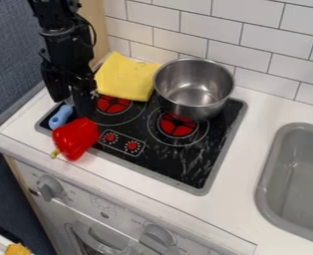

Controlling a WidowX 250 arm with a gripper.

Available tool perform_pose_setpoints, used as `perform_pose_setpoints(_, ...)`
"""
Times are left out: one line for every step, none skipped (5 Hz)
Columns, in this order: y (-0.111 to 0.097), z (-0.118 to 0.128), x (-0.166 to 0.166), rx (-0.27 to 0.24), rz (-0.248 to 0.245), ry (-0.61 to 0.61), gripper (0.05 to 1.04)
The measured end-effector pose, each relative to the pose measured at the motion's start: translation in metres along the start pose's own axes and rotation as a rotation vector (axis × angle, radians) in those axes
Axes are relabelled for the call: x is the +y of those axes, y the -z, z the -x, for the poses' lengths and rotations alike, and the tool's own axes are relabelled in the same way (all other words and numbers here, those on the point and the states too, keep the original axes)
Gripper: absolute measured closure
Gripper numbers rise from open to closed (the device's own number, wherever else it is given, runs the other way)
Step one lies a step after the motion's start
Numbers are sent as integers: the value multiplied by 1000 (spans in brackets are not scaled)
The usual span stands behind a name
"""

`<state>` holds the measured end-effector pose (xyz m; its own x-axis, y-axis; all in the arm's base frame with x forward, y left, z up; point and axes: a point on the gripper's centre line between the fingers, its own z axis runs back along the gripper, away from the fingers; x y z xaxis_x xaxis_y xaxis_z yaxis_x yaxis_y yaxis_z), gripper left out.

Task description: Move the silver pot to the bottom right of the burner

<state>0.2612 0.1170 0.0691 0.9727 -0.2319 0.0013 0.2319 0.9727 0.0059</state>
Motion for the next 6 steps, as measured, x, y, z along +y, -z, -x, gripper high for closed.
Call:
perform_pose_setpoints(6,1,-2,16,15,-3,83)
perform_pose_setpoints(-1,-19,-30,-18,8,59,83)
perform_pose_setpoints(-17,-44,-79,-67,-23,156,83)
perform_pose_setpoints(-34,-73,-121,-117,-42,173,83)
perform_pose_setpoints(-35,-108,-160,-127,-42,146,83)
perform_pose_setpoints(-29,-135,-182,-116,-67,119,83)
